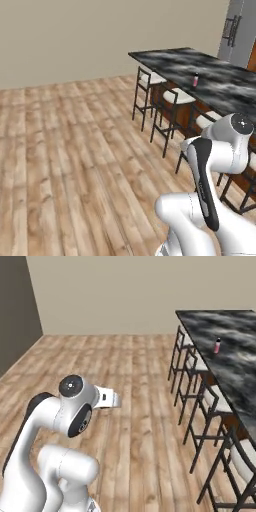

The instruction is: Place the large bottle from the dining counter next to the other large bottle outside the sink, and place the small bottle from the dining counter next to the other small bottle inside the sink.

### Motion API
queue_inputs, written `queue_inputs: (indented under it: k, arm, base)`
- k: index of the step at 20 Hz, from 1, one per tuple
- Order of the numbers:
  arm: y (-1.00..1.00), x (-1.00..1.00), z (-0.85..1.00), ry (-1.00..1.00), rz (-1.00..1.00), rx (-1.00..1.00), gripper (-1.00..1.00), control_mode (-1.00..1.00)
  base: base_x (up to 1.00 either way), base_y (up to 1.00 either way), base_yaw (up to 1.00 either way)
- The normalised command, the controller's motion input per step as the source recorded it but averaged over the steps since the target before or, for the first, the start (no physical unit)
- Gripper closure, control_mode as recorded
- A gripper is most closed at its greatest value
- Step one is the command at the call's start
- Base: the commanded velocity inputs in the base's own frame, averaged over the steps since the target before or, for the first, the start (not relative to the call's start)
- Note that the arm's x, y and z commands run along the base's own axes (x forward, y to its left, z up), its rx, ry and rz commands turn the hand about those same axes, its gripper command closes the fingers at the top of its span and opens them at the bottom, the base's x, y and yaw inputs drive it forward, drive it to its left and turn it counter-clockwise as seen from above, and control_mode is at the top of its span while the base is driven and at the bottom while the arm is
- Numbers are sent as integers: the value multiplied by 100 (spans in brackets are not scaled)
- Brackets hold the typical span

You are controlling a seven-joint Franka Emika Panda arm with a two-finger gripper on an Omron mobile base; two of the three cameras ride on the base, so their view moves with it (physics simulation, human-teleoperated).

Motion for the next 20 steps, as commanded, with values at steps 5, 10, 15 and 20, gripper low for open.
queue_inputs:
  k: [5,10,15,20]
  arm:
    - [0,0,0,0,0,0,-100,100]
    - [0,0,0,0,0,0,-100,100]
    - [0,0,0,0,0,0,-100,100]
    - [0,0,0,0,0,0,-100,100]
  base:
    - [99,45,-61]
    - [96,68,-62]
    - [96,87,-61]
    - [100,88,-61]
